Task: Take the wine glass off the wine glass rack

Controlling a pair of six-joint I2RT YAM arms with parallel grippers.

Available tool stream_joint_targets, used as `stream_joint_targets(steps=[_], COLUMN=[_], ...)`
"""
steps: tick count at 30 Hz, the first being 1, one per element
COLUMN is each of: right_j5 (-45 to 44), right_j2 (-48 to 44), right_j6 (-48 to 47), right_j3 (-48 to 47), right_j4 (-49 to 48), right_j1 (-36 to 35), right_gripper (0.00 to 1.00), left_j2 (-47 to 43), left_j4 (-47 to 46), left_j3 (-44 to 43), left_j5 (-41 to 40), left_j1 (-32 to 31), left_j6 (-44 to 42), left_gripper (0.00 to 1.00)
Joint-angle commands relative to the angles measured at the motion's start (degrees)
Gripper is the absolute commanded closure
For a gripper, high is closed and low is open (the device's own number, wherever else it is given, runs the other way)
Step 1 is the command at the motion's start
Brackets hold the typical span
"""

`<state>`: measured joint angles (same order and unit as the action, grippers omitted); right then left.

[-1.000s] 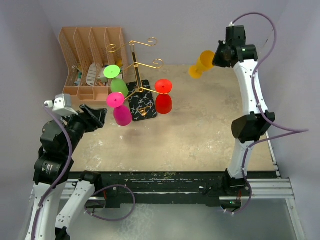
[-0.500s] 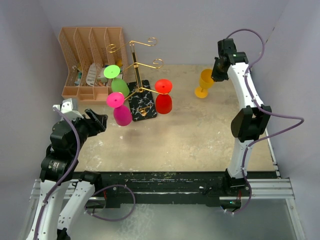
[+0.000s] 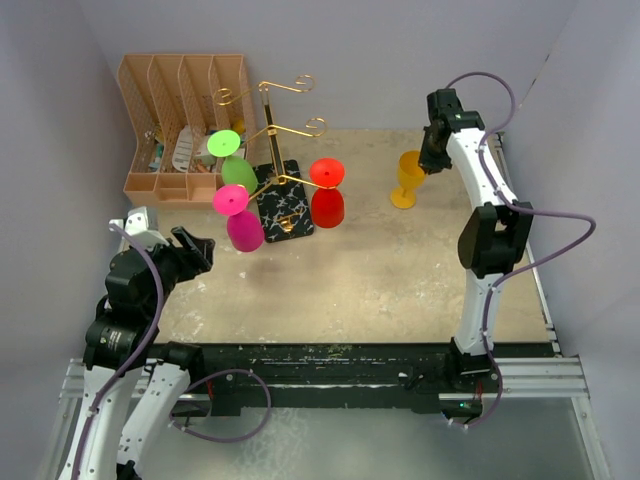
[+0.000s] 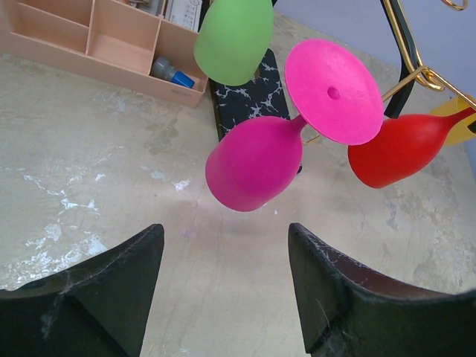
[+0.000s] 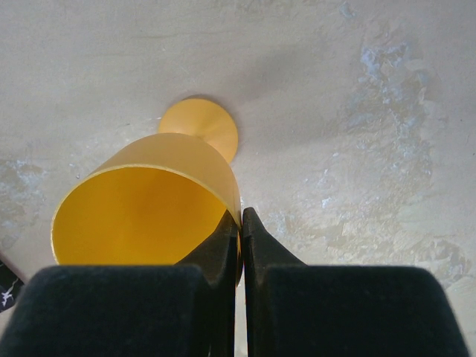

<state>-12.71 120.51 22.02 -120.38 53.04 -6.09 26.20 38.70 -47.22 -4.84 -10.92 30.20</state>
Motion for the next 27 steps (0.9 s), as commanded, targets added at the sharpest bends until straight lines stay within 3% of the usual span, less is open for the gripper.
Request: stream_joint_targets(steps=[1, 9, 15, 17, 20, 24, 27], right_j5=[-0.34, -0.87, -0.83, 3.19, 17.38, 39.71, 46.86], right_j2=[-0.21, -6.38, -14.0, -18.05, -24.57, -27.24, -27.07], right_j6=[-0.32, 0.53, 0.27, 0.21, 0.39, 4.15, 6.55], right_j3=[0.71, 3.3, 2.91, 4.79, 10.2, 13.48, 14.14], right_j4=[-1.77, -4.44, -4.8, -7.3, -15.23, -21.57, -24.18], right_j1=[-0.15, -0.15, -0.28, -0.93, -2.73, -3.98, -6.66], right_gripper=[0.97, 0.62, 0.58, 0.55, 0.47, 0.46, 0.47], left_j2=[-0.74, -0.58, -0.53, -0.57, -0.62, -0.73, -1.06], left_j4=[-1.73, -1.72, -1.74, -1.73, -1.7, -1.5, -1.47], left_j3=[0.11, 0.44, 0.42, 0.49, 0.46, 0.49, 0.53], left_j5=[-0.79, -0.72, -0.83, -0.86, -1.02, -1.31, -1.44], left_j1=[0.11, 0.11, 0.13, 0.11, 0.11, 0.11, 0.11], left_j6=[-0.76, -0.66, -0.49, -0.49, -0.33, -0.16, -0.04], left_gripper=[0.29, 0.29, 0.3, 0.3, 0.3, 0.3, 0.3])
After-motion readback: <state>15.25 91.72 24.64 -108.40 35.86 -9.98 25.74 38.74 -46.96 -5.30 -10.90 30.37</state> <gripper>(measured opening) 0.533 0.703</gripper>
